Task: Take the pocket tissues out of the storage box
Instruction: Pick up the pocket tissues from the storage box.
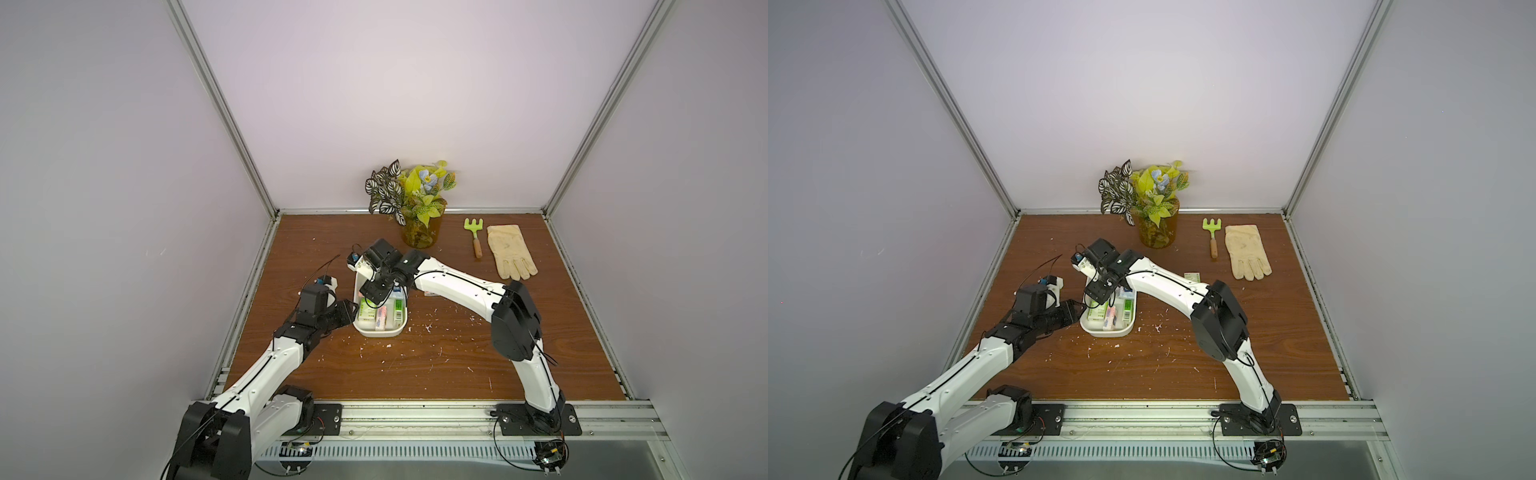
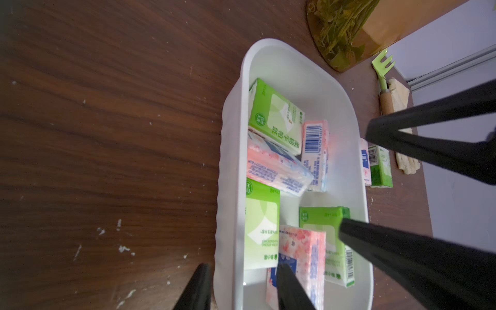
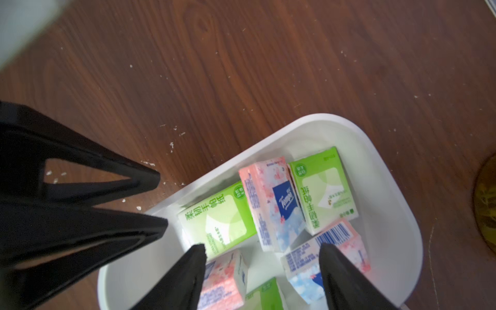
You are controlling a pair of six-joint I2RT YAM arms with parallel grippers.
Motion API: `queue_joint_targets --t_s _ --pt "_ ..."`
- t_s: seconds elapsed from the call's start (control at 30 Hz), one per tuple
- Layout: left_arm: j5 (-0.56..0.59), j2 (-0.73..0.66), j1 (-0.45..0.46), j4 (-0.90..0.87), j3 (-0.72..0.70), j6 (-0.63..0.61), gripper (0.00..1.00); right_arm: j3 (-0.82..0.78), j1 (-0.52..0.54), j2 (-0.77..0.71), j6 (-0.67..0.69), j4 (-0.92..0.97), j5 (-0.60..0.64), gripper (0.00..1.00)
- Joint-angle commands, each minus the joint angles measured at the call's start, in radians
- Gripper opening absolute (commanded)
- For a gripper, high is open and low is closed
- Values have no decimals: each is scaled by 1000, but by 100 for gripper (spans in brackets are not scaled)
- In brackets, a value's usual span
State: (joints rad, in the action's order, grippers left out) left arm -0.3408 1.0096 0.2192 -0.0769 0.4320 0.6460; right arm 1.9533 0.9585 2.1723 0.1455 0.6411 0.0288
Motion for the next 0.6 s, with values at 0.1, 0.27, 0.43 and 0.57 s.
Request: queue_joint_targets --t_s 0.1,0.27,0.43,0.57 --pt "-31 -7 -13 19 -18 12 32 83 -1 45 65 42 26 70" --pt "-28 4 -12 22 -24 15 28 91 0 82 75 40 42 67" --pt "-29 19 -12 26 -27 14 26 90 0 110 84 43 44 65" --pt "-32 26 -12 36 -33 18 25 85 0 128 94 35 65 64"
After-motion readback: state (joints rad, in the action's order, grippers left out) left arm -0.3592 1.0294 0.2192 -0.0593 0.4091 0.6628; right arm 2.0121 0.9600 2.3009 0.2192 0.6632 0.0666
